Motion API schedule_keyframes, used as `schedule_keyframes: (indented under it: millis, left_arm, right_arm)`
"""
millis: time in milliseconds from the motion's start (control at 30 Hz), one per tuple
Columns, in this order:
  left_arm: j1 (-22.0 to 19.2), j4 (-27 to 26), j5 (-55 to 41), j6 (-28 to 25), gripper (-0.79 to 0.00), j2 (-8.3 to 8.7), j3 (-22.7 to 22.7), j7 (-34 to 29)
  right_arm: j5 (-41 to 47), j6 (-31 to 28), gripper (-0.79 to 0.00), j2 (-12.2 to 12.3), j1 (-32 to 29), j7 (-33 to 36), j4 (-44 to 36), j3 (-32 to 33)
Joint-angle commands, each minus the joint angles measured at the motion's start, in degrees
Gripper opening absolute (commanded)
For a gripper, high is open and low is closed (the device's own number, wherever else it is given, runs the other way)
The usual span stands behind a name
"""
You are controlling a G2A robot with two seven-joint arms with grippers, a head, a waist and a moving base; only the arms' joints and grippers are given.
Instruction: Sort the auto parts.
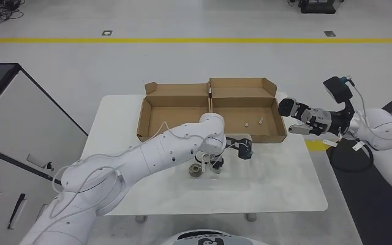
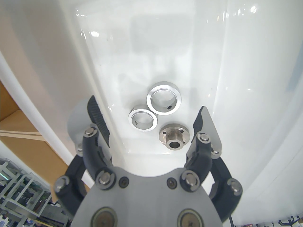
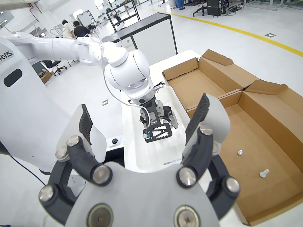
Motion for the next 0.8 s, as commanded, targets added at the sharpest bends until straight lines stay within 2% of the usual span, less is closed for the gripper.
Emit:
schedule_keyframes:
  millis: [0,200,767]
  left_arm:
    - [-0.1,0.3,0.0,0.0,-0.419,-0.17,0.0,0.0]
    - [0.4,1.9,0.6,-0.4,-0.489,-0.73,0.0,0.4]
    - [2.7,6.5,7.6,-2.1,-0.508,-4.14,0.0,2.1]
  right_arm:
    - [0.0,0.0,0.0,0.0,0.0,0.0,0.0,0.0]
    - [0.0,0.0,0.0,0.0,0.0,0.0,0.0,0.0]
    - [0.0,0.0,0.0,0.0,0.0,0.0,0.0,0.0]
